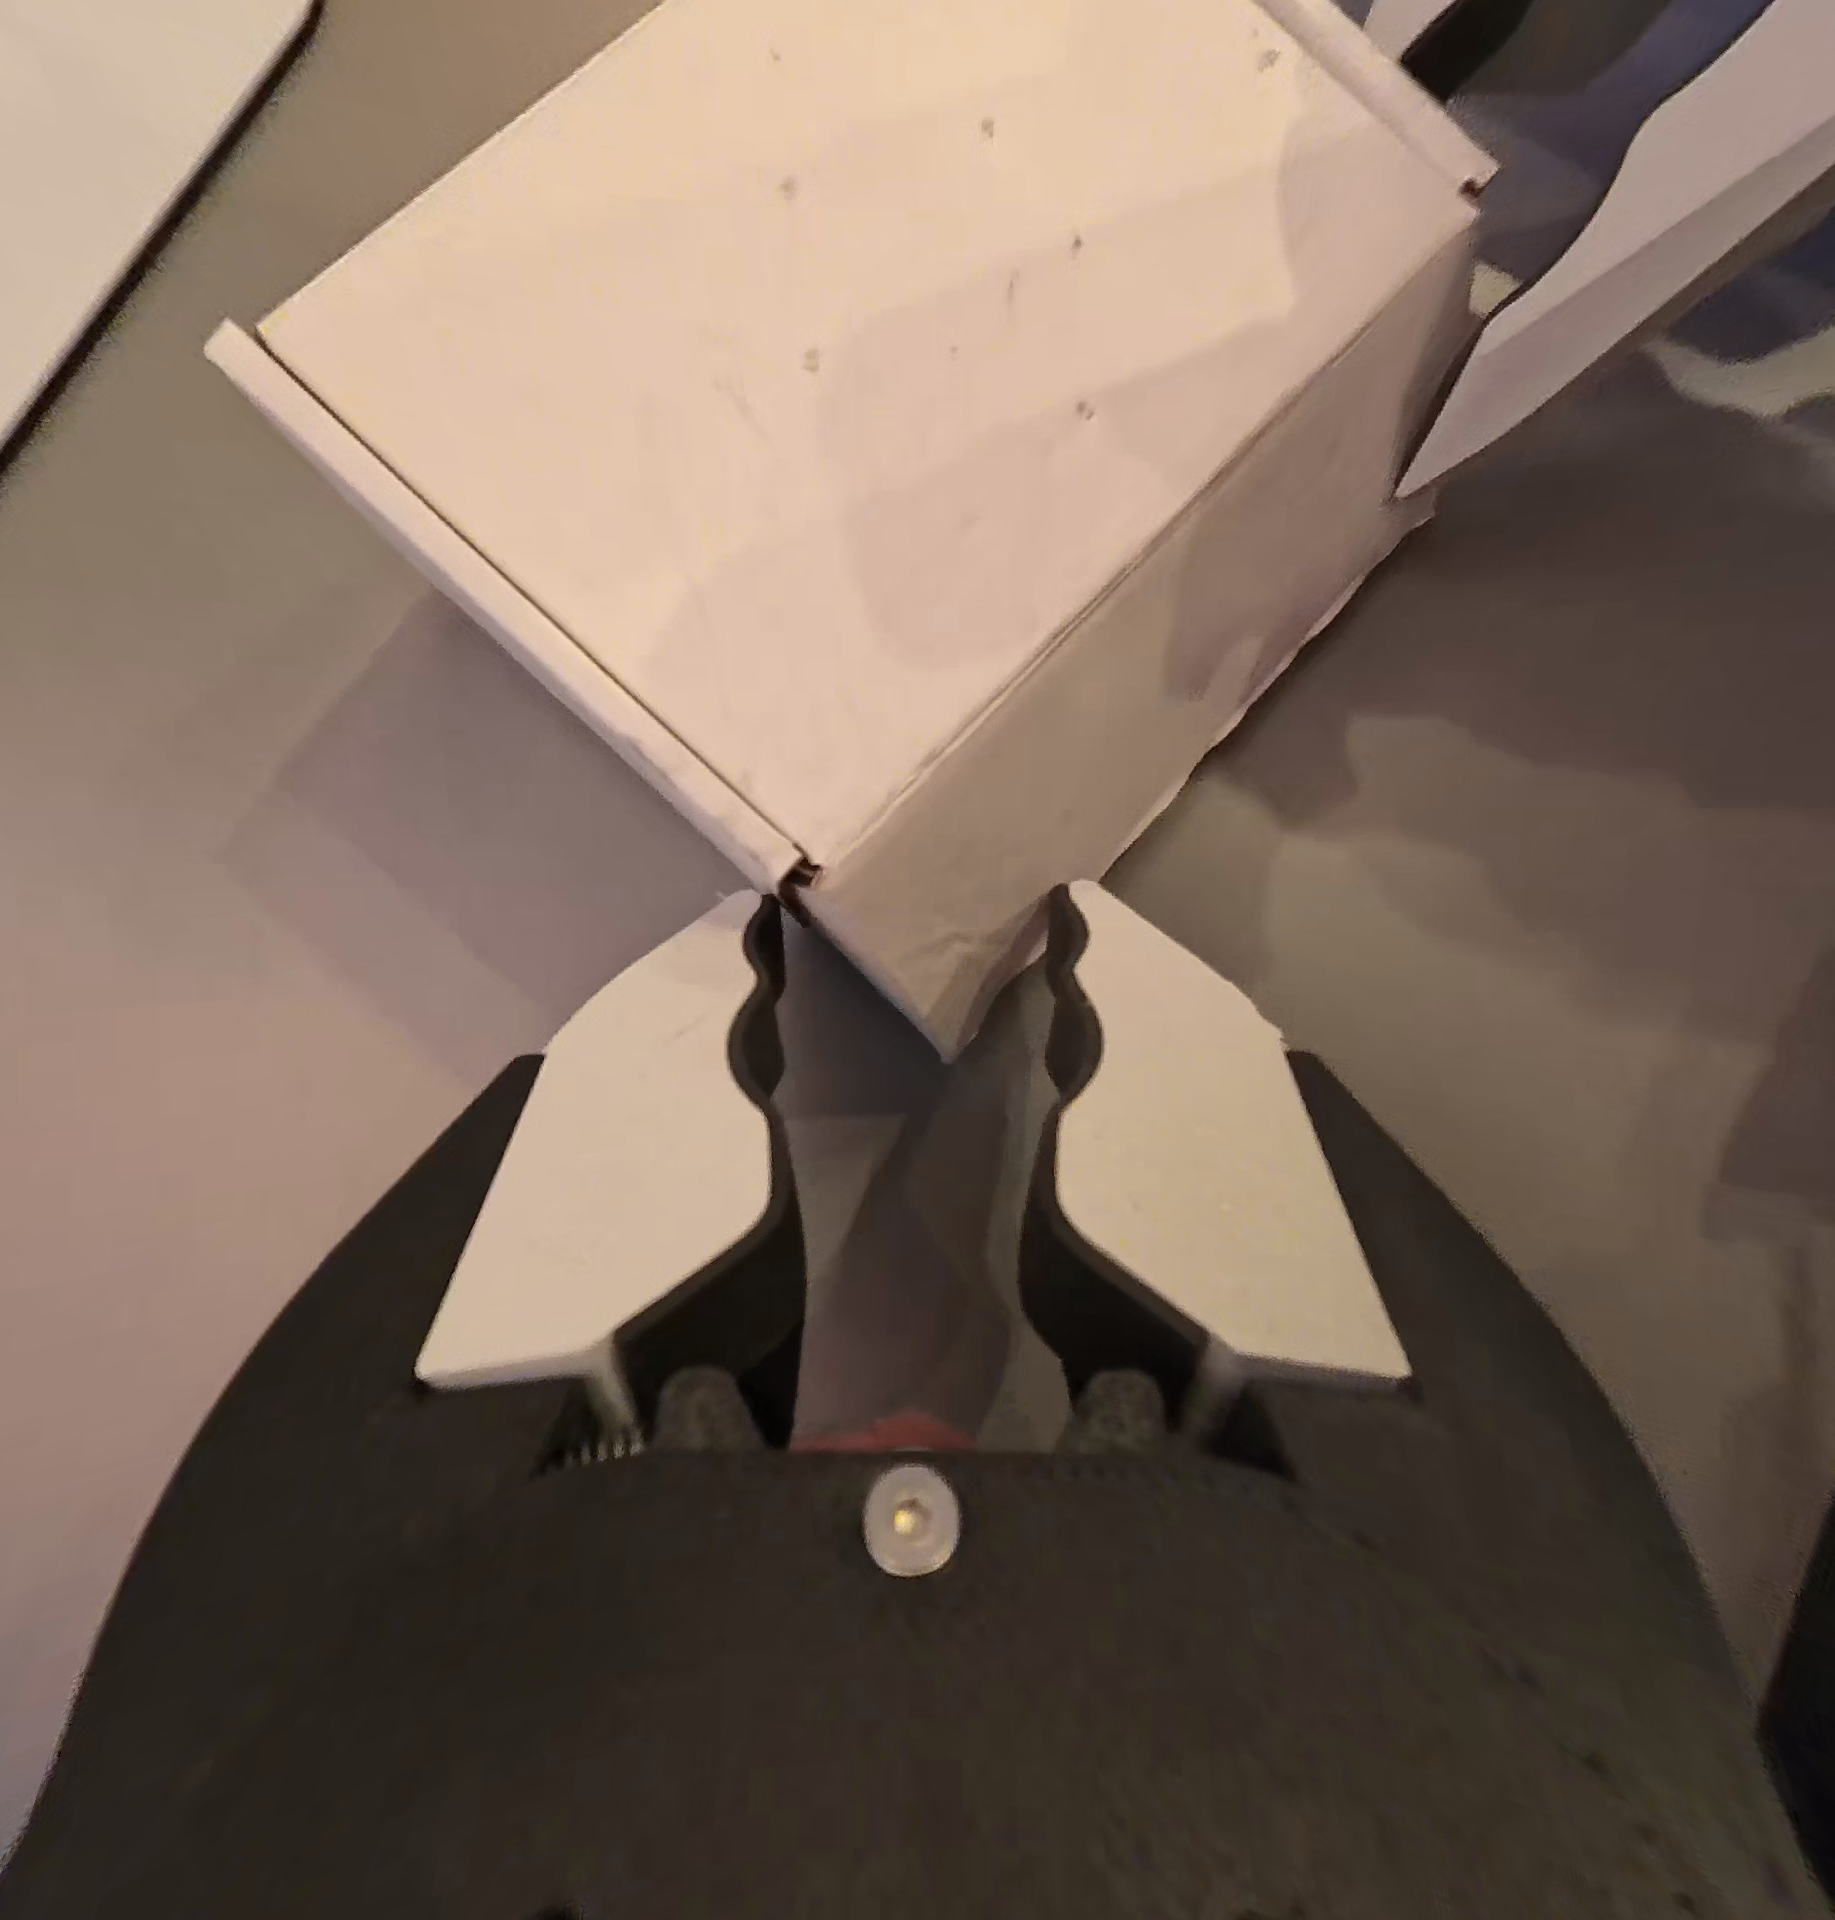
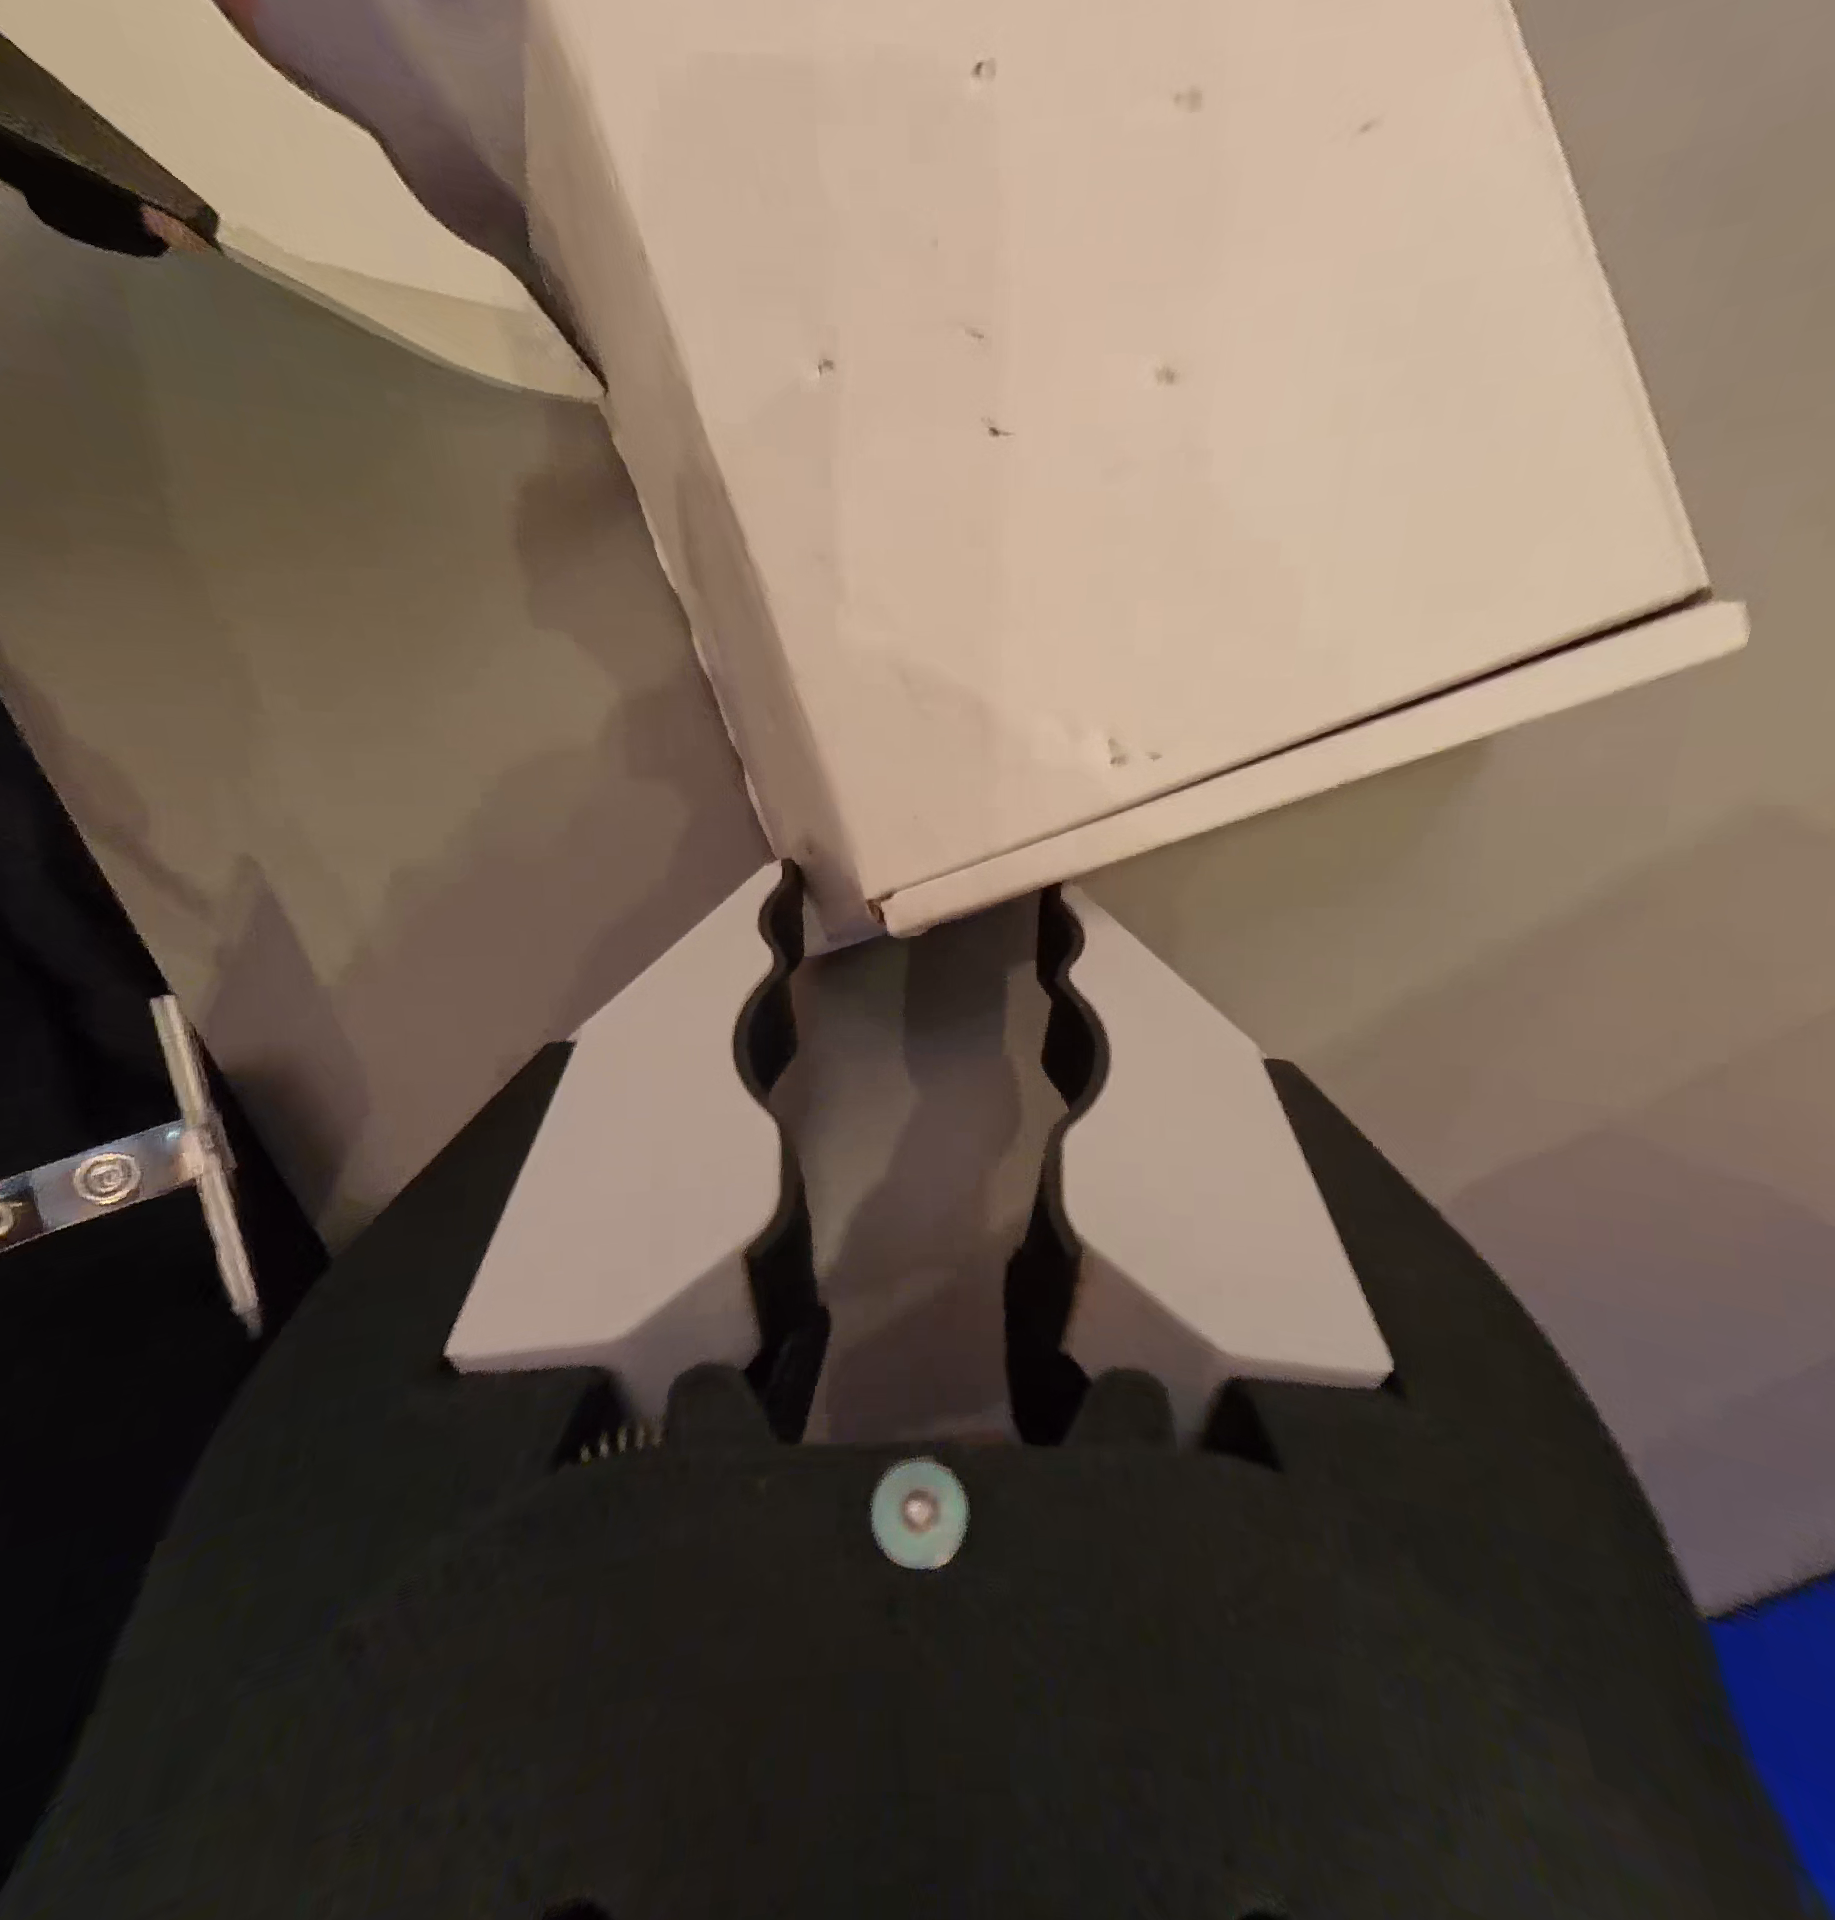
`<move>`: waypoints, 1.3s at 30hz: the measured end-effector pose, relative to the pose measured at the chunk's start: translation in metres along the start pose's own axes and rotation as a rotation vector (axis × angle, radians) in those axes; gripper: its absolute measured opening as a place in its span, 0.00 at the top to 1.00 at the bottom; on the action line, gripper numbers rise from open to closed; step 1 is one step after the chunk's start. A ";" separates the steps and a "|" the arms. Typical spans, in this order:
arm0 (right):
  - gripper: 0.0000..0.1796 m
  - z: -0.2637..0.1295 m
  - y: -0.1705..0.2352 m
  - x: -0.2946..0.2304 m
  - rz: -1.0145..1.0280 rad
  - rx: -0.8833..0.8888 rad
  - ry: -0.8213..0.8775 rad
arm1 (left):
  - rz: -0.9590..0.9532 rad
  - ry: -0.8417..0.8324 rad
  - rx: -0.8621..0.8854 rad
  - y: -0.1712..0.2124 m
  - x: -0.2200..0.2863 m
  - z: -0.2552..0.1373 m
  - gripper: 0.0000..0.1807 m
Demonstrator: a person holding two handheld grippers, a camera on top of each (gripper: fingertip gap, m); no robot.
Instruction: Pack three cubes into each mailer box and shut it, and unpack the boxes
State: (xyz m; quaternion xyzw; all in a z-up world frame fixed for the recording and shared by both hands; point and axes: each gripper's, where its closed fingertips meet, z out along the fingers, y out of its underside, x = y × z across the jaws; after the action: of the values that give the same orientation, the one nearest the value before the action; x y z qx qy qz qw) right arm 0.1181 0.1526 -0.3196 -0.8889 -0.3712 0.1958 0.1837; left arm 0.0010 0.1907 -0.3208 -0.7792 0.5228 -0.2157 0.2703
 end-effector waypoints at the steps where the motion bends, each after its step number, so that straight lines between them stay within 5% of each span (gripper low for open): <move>1: 0.77 0.000 -0.001 0.004 -0.020 -0.007 0.029 | 0.013 -0.016 0.003 -0.001 -0.001 0.001 0.74; 9: 0.80 -0.001 -0.003 0.017 -0.111 -0.017 0.131 | 0.047 -0.130 0.054 -0.005 -0.011 0.009 0.77; 16: 0.79 -0.007 0.014 -0.002 -0.098 -0.065 -0.010 | 0.077 0.023 -0.023 0.010 0.026 -0.008 0.80; 21: 0.73 -0.004 0.008 0.002 -0.259 -0.047 0.086 | 0.042 0.061 -0.026 0.014 0.019 -0.011 0.63; 39: 0.83 -0.001 0.001 0.022 -0.308 -0.095 0.208 | 0.213 -0.160 0.048 0.002 -0.005 0.004 0.82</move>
State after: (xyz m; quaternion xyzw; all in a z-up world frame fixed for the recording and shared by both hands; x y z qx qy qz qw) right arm 0.1330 0.1681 -0.3240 -0.8447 -0.4908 0.0545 0.2066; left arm 0.0008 0.1952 -0.3254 -0.7273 0.5740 -0.1354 0.3511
